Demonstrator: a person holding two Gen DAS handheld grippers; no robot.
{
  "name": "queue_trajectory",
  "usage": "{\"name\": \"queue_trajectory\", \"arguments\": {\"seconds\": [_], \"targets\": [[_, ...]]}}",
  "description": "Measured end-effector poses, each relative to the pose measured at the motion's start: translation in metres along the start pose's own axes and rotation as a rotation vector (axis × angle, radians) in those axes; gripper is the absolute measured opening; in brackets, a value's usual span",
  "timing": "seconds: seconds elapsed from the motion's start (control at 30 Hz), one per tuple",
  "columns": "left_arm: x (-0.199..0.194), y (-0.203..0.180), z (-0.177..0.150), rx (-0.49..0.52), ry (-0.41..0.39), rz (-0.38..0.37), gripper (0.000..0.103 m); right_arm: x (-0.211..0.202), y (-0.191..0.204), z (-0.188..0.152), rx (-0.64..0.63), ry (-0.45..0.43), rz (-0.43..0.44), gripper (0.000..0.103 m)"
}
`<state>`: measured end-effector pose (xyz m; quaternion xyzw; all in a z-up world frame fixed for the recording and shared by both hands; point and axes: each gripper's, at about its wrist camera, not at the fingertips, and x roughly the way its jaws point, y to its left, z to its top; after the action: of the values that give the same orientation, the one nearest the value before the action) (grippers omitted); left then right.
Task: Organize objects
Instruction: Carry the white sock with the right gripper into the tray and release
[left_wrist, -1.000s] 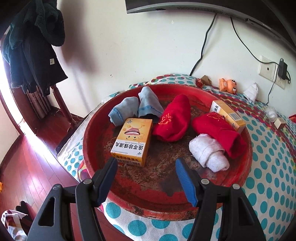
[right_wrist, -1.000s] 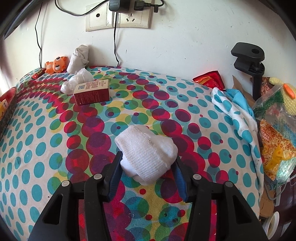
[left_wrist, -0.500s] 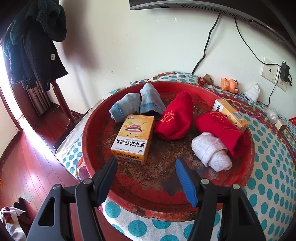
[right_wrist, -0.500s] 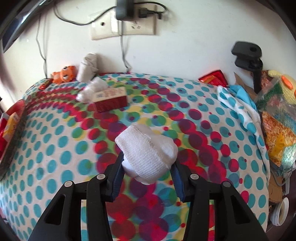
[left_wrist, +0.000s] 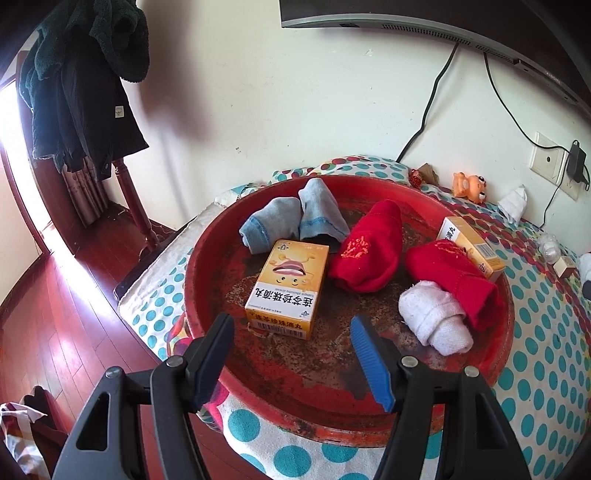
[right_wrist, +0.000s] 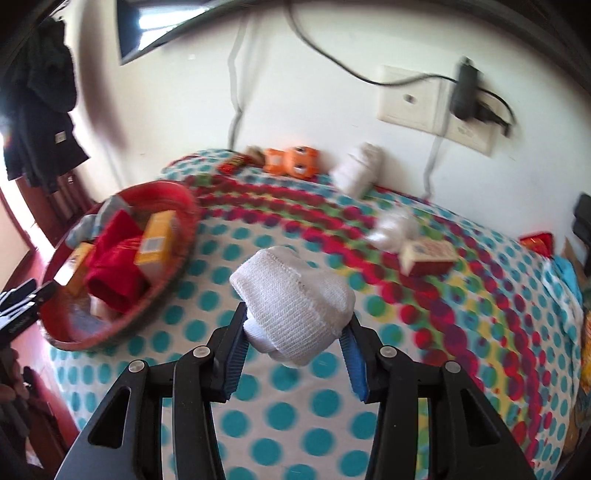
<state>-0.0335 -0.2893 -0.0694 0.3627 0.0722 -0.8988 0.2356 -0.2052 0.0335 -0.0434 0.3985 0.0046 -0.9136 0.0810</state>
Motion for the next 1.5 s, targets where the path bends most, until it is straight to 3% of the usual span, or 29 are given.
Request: {"name": "queue_trajectory", "arguments": {"seconds": [0.37, 0.7, 1.2, 1.4, 1.5], "targets": [[0.000, 0.021, 0.004, -0.068, -0.002, 0.009, 0.067, 0.012, 0.114, 0.033, -0.148, -0.006, 0.173, 0.044], [0.004, 0.043, 0.007, -0.116, 0.004, 0.042, 0.067, 0.045, 0.186, 0.036, -0.266, 0.047, 0.230, 0.044], [0.007, 0.061, 0.006, -0.181, 0.004, 0.096, 0.067, 0.082, 0.211, 0.027, -0.309, 0.119, 0.199, 0.048], [0.006, 0.054, 0.006, -0.154, -0.006, 0.094, 0.067, 0.072, 0.207, 0.027, -0.285, 0.090, 0.228, 0.063], [0.007, 0.053, 0.006, -0.151, -0.004, 0.092, 0.067, 0.063, 0.203, 0.026, -0.270, 0.074, 0.244, 0.063]]}}
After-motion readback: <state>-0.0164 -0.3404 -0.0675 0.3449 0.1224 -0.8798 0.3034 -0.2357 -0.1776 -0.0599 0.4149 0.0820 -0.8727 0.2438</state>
